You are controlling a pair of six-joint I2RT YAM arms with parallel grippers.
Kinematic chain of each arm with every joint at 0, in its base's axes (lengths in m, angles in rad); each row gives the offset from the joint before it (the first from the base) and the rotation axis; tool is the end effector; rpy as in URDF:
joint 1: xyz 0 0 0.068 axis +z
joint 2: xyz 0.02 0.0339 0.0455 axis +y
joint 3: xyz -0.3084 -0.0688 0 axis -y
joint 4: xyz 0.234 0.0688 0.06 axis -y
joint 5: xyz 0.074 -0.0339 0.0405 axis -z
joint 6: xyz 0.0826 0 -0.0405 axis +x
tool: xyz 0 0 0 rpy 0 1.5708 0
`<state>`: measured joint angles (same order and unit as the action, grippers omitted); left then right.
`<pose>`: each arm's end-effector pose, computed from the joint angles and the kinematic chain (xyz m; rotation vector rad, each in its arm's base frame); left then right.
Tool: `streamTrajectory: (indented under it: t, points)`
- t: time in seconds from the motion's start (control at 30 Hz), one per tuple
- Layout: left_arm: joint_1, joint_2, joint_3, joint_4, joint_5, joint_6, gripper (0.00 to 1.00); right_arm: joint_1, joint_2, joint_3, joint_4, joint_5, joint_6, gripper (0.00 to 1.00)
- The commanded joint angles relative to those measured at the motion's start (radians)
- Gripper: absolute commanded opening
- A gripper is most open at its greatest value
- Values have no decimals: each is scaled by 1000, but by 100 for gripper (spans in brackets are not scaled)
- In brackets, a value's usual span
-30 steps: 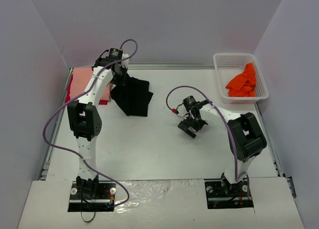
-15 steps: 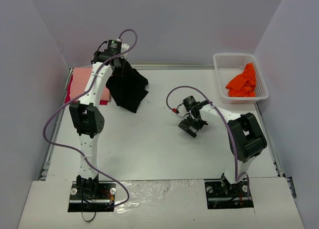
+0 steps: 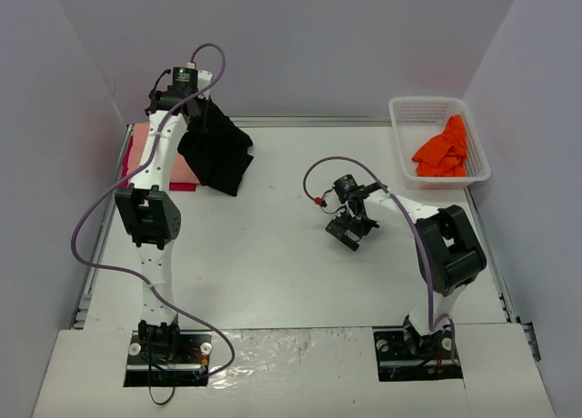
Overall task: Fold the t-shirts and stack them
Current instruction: Put the neatly folded tshirt into the corner of the board with the left arm
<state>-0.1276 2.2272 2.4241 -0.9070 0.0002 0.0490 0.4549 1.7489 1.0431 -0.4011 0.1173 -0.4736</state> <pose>0.5403 -0.0693 0.3603 0.2013 2.2723 -0.0414 0.3290 0.1501 0.1714 -1.1643 2.4080 -0.1629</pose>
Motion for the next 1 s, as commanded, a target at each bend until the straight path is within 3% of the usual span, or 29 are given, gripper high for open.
streamTrajectory:
  t: [0.0,0.97]
  points:
    - [29,-90,53,54,-8,12,2,-15,92,-49,10,58,6,100]
    - [59,-143,113,73,-38,54,2,-18,136,-60,8,74,6,100]
